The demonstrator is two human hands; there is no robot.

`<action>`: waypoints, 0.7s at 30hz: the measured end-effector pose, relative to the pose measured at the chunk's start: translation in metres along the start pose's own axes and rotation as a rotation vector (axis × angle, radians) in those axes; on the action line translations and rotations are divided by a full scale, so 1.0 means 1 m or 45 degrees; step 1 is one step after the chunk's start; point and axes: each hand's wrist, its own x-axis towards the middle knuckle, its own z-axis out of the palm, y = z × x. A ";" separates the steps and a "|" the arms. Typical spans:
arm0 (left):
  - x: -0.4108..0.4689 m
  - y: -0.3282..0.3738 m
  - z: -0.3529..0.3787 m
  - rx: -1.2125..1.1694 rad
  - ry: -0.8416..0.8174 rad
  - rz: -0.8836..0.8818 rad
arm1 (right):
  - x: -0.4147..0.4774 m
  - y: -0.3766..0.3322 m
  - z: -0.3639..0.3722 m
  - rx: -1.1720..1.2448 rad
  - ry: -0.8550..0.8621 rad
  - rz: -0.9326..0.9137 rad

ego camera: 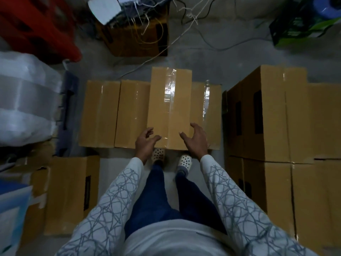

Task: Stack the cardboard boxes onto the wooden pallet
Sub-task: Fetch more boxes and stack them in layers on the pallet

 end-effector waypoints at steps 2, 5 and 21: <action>0.024 0.010 -0.003 0.083 -0.040 0.000 | 0.013 -0.008 0.003 0.025 0.051 0.054; 0.062 0.018 -0.010 0.195 -0.084 0.009 | 0.033 -0.015 0.009 0.037 0.118 0.113; 0.334 -0.104 0.048 -0.009 -0.027 -0.193 | 0.300 0.123 0.168 0.286 0.135 0.420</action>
